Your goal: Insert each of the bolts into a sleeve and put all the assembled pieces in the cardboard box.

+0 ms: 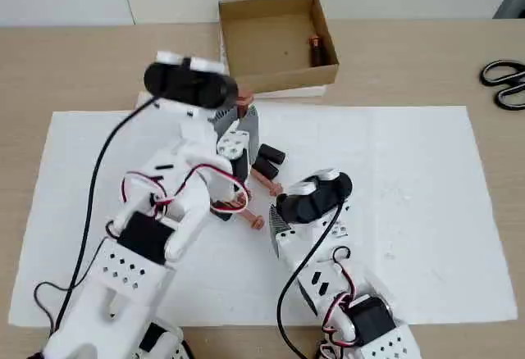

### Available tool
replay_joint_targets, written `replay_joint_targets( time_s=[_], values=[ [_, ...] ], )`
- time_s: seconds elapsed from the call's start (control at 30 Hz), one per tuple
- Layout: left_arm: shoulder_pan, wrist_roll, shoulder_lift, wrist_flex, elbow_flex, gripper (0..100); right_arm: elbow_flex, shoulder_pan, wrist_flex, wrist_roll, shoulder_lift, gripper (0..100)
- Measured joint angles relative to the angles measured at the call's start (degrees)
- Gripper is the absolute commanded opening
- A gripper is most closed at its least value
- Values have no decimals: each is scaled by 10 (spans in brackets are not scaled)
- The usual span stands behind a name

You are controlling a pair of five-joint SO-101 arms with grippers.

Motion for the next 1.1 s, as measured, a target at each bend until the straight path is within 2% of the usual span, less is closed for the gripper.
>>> replay_joint_targets(
  time_s=[0.17, 0.33, 0.63, 0.87, 1.1],
  values=[
    [0, -2, -29, -25, 29, 6, 7, 0, -18, -47, 0, 6],
    [2, 6, -40, -27, 33, 6, 13, 0, -56, -51, 0, 5],
    [81, 11, -41, -26, 49, 6, 14, 0, -78, 99, 1, 4],
    [92, 11, -42, -20, 48, 6, 14, -15, -78, 111, 1, 4],
    [92, 11, -42, 3, 48, 6, 14, -18, -78, 80, 1, 4]
  ],
)
